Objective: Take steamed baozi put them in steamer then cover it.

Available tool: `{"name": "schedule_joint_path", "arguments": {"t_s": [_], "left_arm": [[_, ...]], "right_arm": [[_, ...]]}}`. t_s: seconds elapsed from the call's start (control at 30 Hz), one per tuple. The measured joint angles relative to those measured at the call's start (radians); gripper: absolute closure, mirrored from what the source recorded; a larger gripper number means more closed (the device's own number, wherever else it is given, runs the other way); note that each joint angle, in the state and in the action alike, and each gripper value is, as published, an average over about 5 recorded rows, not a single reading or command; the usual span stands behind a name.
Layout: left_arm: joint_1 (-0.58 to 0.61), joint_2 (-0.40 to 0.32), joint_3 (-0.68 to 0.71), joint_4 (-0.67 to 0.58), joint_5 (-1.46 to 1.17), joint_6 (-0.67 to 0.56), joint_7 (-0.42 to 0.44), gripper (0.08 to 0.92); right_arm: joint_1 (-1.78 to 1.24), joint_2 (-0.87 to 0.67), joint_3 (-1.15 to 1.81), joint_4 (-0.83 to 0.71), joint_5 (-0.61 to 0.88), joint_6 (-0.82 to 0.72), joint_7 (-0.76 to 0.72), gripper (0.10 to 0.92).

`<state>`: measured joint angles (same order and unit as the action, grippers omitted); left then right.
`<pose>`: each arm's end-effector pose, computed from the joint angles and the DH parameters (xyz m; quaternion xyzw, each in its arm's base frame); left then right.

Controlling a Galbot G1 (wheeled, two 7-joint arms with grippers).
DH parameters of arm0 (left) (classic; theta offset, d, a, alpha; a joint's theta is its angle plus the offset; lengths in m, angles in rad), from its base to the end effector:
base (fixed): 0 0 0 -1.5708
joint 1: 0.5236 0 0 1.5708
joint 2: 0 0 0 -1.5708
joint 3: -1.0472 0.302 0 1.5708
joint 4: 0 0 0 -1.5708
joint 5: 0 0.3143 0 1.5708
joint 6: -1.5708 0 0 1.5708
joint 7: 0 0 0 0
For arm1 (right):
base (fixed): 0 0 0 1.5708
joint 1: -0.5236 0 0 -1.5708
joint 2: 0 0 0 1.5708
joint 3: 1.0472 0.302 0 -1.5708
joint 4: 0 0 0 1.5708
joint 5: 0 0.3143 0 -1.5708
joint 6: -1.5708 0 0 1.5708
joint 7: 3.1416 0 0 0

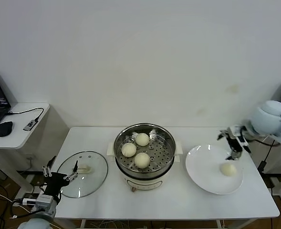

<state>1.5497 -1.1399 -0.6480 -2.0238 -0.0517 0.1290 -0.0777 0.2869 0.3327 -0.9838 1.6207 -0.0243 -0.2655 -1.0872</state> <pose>0.1808 0.1005 -0.2532 0.0066 -0.9780 -0.1973 0.0675 0.3834 -0.1683 -0.0720 0.4510 -0.5526 0.5903 0.3779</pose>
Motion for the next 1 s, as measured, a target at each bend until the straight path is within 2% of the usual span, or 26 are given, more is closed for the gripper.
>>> {"name": "schedule_joint_path", "arguments": {"t_s": [0.2, 0.4, 1.0], "left_arm": [[0.006, -0.004, 0.005, -0.004, 0.008, 0.004, 0.0, 0.177], [0.015, -0.001, -0.005, -0.009, 0.007, 0.008, 0.001, 0.177], [0.022, -0.01, -0.015, 0.001, 0.013, 0.006, 0.001, 0.177]], "right_arm": [[-0.303, -0.019, 0.259, -0.062, -0.082, -0.005, 0.016, 0.203], [-0.476, 0.023, 0.414, -0.151, -0.147, 0.002, 0.035, 0.203], [-0.605, 0.187, 0.549, -0.373, -0.225, 0.017, 0.055, 0.216]]}}
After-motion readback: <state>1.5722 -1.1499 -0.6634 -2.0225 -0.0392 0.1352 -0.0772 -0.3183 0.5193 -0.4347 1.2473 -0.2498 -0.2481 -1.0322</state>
